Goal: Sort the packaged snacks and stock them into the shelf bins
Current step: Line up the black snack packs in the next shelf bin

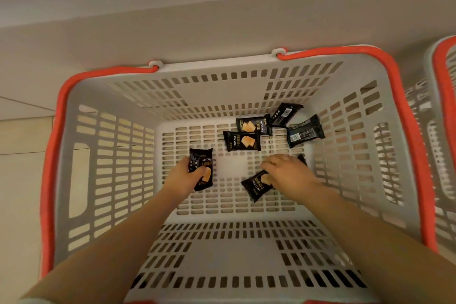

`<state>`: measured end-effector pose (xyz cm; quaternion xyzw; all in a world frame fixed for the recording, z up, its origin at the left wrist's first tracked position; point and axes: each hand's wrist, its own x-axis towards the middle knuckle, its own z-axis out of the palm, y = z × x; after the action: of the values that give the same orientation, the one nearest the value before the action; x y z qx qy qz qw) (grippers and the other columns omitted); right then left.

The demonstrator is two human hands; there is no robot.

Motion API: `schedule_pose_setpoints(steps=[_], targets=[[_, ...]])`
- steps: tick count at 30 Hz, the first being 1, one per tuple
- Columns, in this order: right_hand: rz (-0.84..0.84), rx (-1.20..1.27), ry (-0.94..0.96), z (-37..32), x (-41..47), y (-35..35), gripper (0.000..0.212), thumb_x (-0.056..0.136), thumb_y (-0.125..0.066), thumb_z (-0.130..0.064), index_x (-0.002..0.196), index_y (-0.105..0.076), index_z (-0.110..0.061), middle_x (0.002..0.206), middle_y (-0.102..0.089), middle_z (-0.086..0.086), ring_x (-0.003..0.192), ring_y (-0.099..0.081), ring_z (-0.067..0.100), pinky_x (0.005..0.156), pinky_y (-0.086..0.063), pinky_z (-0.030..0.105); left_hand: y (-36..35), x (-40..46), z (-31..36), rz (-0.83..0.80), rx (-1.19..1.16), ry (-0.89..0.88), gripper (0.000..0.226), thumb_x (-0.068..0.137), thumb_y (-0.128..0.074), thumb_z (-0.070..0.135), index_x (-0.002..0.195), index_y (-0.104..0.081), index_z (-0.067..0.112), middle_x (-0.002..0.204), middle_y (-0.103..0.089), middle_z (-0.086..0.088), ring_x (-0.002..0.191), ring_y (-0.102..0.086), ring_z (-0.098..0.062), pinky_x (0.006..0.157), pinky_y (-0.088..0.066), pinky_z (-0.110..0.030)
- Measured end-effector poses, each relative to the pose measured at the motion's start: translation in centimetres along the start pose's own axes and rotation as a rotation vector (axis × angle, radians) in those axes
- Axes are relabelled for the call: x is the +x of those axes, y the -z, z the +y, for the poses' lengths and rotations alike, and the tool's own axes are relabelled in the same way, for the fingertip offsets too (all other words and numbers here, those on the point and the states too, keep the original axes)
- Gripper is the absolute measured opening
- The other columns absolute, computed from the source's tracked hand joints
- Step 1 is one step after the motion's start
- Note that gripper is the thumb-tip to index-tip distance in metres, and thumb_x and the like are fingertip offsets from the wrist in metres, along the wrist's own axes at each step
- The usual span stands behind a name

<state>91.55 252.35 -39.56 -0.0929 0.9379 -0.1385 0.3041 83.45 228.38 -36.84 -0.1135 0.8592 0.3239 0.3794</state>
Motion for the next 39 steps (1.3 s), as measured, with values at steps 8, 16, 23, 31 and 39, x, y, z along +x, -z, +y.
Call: schedule_pose_setpoints(steps=[8,16,23,31,39], targets=[[0.026,-0.494,0.344,-1.6,-0.3,-3.6,0.055,0.091,-0.045,-0.006,0.141,-0.025,-0.002,0.145,-0.030,0.020,0.133,-0.025,0.038,0.114,-0.010,0.049,1.2,-0.9,0.4,-0.143,0.182,-0.140,0.030,0.089,-0.058,0.029,0.116,-0.049,0.020,0.100,-0.062,0.003,0.088,-0.061,-0.015,0.067,-0.047,-0.026],[0.169,0.320,-0.210,-3.9,-1.0,2.9,0.038,0.085,-0.064,-0.029,0.111,-0.038,-0.022,0.099,-0.060,0.001,0.087,-0.056,0.019,0.071,-0.048,0.031,5.6,-5.5,6.7,-0.275,0.036,-0.261,0.021,0.089,-0.058,0.020,0.110,-0.054,0.018,0.103,-0.065,0.000,0.093,-0.063,-0.014,0.080,-0.049,-0.024],[0.474,0.662,-0.069,-7.1,-6.1,14.9,0.039,0.082,-0.067,-0.027,0.117,-0.051,-0.022,0.094,-0.059,-0.012,0.085,-0.057,0.012,0.057,-0.039,0.011,9.6,-14.7,14.5,-0.400,-0.464,-0.425,0.024,0.090,-0.049,0.003,0.109,-0.057,0.015,0.106,-0.064,-0.005,0.095,-0.060,-0.016,0.092,-0.048,-0.035],[0.665,0.942,-0.011,-12.5,-14.5,25.8,0.016,0.094,-0.049,-0.015,0.101,-0.058,-0.026,0.102,-0.065,-0.001,0.098,-0.060,0.013,0.088,-0.049,0.037,14.0,-22.9,18.1,-0.300,-0.599,-0.752,0.017,0.091,-0.052,0.010,0.105,-0.060,0.015,0.100,-0.068,0.000,0.091,-0.064,-0.013,0.082,-0.053,-0.029],[0.760,1.141,0.087,-19.4,-17.5,32.6,0.019,0.098,-0.044,-0.020,0.093,-0.062,-0.027,0.091,-0.068,-0.007,0.080,-0.062,0.005,0.067,-0.051,0.021,17.4,-25.9,19.4,-0.237,-0.759,-0.856,0.019,0.093,-0.052,0.015,0.108,-0.064,0.017,0.106,-0.071,0.001,0.096,-0.067,-0.013,0.074,-0.053,-0.019]])
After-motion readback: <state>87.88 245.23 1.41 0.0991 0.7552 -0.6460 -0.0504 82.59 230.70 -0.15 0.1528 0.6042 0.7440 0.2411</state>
